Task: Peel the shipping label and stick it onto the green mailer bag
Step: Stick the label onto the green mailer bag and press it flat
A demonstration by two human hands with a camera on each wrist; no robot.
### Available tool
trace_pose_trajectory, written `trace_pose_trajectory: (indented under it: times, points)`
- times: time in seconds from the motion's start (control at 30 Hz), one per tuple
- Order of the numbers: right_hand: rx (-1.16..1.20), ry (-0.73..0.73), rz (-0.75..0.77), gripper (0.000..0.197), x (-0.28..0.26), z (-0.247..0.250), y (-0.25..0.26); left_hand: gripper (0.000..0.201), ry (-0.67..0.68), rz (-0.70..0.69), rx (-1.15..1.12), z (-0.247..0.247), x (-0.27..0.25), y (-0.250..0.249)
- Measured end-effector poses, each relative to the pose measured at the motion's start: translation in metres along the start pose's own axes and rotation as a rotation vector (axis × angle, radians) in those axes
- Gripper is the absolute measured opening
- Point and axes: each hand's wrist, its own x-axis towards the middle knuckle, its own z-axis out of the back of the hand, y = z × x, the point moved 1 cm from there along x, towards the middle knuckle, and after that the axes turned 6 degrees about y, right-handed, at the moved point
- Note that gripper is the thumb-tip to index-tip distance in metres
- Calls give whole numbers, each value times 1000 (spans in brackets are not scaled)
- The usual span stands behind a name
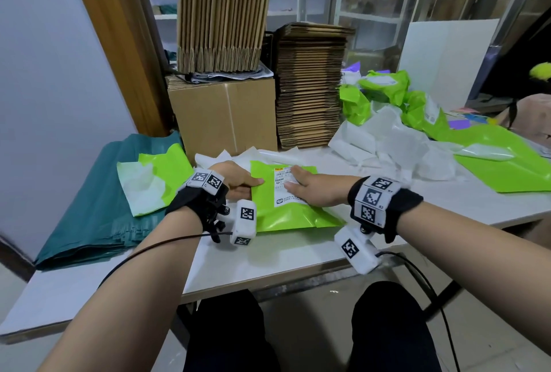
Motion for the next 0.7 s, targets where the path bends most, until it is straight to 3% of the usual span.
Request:
trace_pose_trajectory:
  times: [0.07,0.23,0.37,0.6,0.7]
  points:
    - [-1,19,-5,73,2,-2,-1,25,28,1,-31,0,0,2]
    - [12,42,-23,77,6,-8,-12,21,36,-18,-52,3,8,8]
    - [-44,111,64,91,0,-7,-22,36,41,-14,-29,5,8,11]
    - [-35,180,42,102,-10,-5,-37,12,77,-33,-76,3,3,8]
    - [6,157,-9,103,-16,1,-42,31,61,-28,-81,4,1,8]
